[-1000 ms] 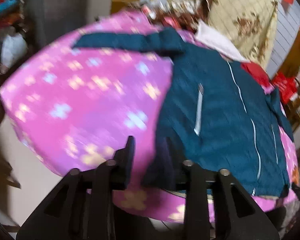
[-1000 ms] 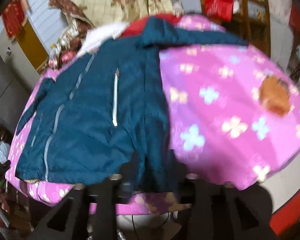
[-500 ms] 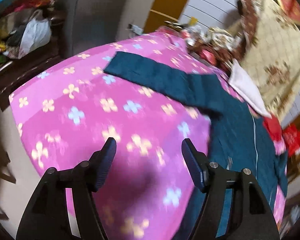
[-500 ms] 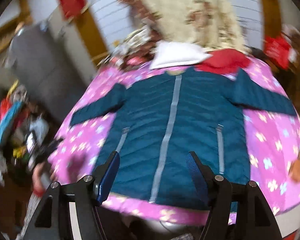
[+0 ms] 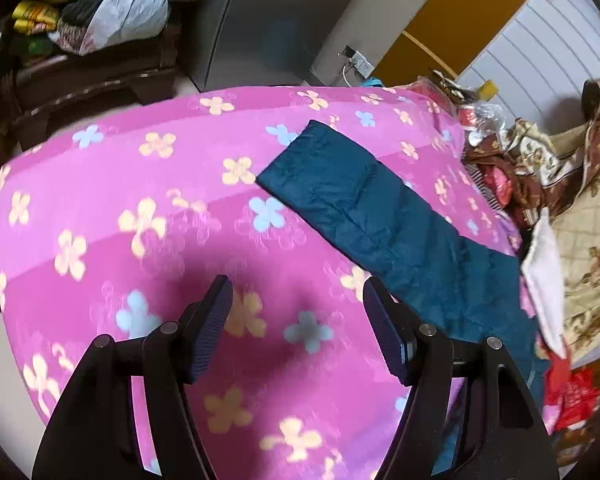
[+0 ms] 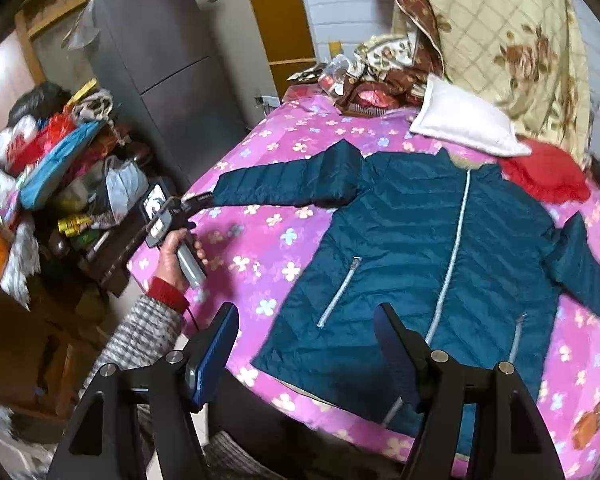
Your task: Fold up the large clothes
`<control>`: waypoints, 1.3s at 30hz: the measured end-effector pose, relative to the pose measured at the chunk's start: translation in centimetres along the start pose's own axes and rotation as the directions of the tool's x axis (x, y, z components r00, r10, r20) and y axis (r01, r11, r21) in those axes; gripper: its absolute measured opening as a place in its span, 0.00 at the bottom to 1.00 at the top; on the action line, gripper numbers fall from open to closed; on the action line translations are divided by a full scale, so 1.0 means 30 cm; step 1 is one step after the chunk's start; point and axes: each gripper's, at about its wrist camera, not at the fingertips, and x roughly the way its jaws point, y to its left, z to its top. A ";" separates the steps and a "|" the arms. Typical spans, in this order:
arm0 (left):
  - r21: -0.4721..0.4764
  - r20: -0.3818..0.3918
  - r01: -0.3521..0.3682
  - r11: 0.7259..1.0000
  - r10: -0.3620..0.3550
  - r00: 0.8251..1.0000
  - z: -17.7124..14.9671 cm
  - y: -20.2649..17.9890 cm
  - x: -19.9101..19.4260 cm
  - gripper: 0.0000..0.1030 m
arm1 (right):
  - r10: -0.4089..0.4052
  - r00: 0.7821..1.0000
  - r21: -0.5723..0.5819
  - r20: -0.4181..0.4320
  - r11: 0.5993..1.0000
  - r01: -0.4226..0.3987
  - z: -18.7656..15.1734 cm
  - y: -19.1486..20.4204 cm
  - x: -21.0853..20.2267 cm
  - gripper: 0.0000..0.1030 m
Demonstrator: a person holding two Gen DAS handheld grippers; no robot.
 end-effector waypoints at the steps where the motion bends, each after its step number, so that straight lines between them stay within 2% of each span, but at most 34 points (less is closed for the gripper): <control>1: 0.011 0.002 -0.018 1.000 0.018 1.000 0.004 -0.007 0.017 0.66 | 0.002 1.000 -0.028 0.003 1.000 -0.002 0.011 0.032 0.022 0.66; 3: 0.026 -0.006 -0.055 0.998 0.055 0.998 0.010 -0.018 0.066 0.66 | 0.068 0.998 -0.060 0.001 0.996 -0.068 0.022 0.050 0.084 0.66; 4: 0.028 -0.017 -0.074 0.997 0.075 0.997 0.012 -0.022 0.093 0.66 | 0.043 0.999 -0.084 -0.012 0.995 -0.044 0.026 0.035 0.148 0.67; 5: 0.019 -0.030 -0.083 0.996 0.083 0.996 0.013 -0.022 0.120 0.66 | -0.012 0.999 -0.076 -0.030 0.997 0.009 0.023 -0.011 0.220 0.68; 6: 0.005 -0.041 -0.075 0.997 0.075 0.996 0.016 -0.022 0.140 0.66 | -0.031 0.998 -0.055 -0.047 0.998 0.029 0.018 -0.061 0.274 0.68; 9: -0.027 -0.061 -0.014 1.000 0.013 0.998 0.035 -0.026 0.191 0.66 | -0.027 0.988 0.095 -0.154 0.995 0.042 -0.039 -0.292 0.441 0.68; 11: -0.030 -0.070 0.015 0.999 -0.017 0.997 0.052 -0.033 0.228 0.66 | 0.002 0.980 0.223 -0.199 0.974 0.044 -0.110 -0.448 0.504 0.68; 15: -0.072 -0.111 0.081 0.994 -0.088 0.990 0.079 -0.037 0.316 0.67 | -0.028 0.982 0.337 -0.188 0.937 0.091 -0.249 -0.634 0.519 0.68; 16: -0.061 -0.074 0.074 0.995 -0.078 0.994 0.091 -0.049 0.316 0.69 | -0.046 0.983 0.355 -0.179 0.929 0.109 -0.278 -0.665 0.513 0.68; 18: -0.051 -0.088 0.096 0.994 -0.100 0.991 0.109 -0.068 0.341 0.71 | -0.079 0.984 0.399 -0.159 0.907 0.137 -0.338 -0.730 0.496 0.68; 20: -0.050 -0.067 0.110 0.993 -0.113 0.991 0.132 -0.087 0.360 0.77 | -0.130 0.981 0.429 -0.146 0.885 0.181 -0.394 -0.782 0.478 0.68; 22: -0.021 -0.044 0.101 0.995 -0.102 0.994 0.161 -0.119 0.388 0.88 | -0.175 0.974 0.450 -0.142 0.866 0.221 -0.439 -0.824 0.454 0.68; 24: 0.036 -0.034 0.037 0.999 -0.036 0.999 0.177 -0.163 0.417 0.87 | -0.237 0.962 0.460 -0.138 0.845 0.274 -0.477 -0.857 0.426 0.68; 25: 0.074 -0.029 -0.005 0.997 0.007 1.000 0.181 -0.189 0.430 0.81 | -0.271 0.954 0.463 -0.132 0.834 0.301 -0.492 -0.871 0.407 0.68; 26: 0.121 -0.017 -0.062 0.991 0.065 0.998 0.181 -0.217 0.441 0.70 | -0.299 0.946 0.472 -0.126 0.821 0.322 -0.504 -0.888 0.385 0.68; 27: 0.170 -0.009 -0.108 0.980 0.111 0.994 0.180 -0.245 0.451 0.42 | -0.312 0.943 0.481 -0.119 0.812 0.329 -0.515 -0.907 0.370 0.68; 28: 0.194 -0.021 -0.106 0.975 0.112 0.994 0.176 -0.259 0.456 0.24 | -0.326 0.939 0.490 -0.109 0.804 0.336 -0.523 -0.919 0.347 0.68; 30: 0.210 -0.042 -0.107 0.972 0.118 0.992 0.178 -0.294 0.440 0.11 | -0.364 0.927 0.487 -0.088 0.796 0.359 -0.533 -0.931 0.310 0.68; 32: 0.243 -0.012 -0.108 0.964 0.115 0.993 0.174 -0.338 0.385 0.09 | -0.392 0.918 0.479 -0.069 0.794 0.375 -0.532 -0.925 0.283 0.68; 34: 0.288 0.016 -0.080 0.954 0.079 0.997 0.163 -0.397 0.312 0.09 | -0.394 0.918 0.480 -0.041 0.799 0.364 -0.538 -0.921 0.255 0.68; 36: 0.342 0.037 -0.024 0.939 0.012 0.999 0.140 -0.481 0.218 0.08 | -0.390 0.921 0.478 -0.009 0.807 0.347 -0.546 -0.910 0.225 0.68; 39: 0.444 0.059 0.071 0.893 -0.108 0.992 0.064 -0.647 0.052 0.08 | -0.391 0.920 0.478 0.029 0.813 0.331 -0.566 -0.893 0.191 0.68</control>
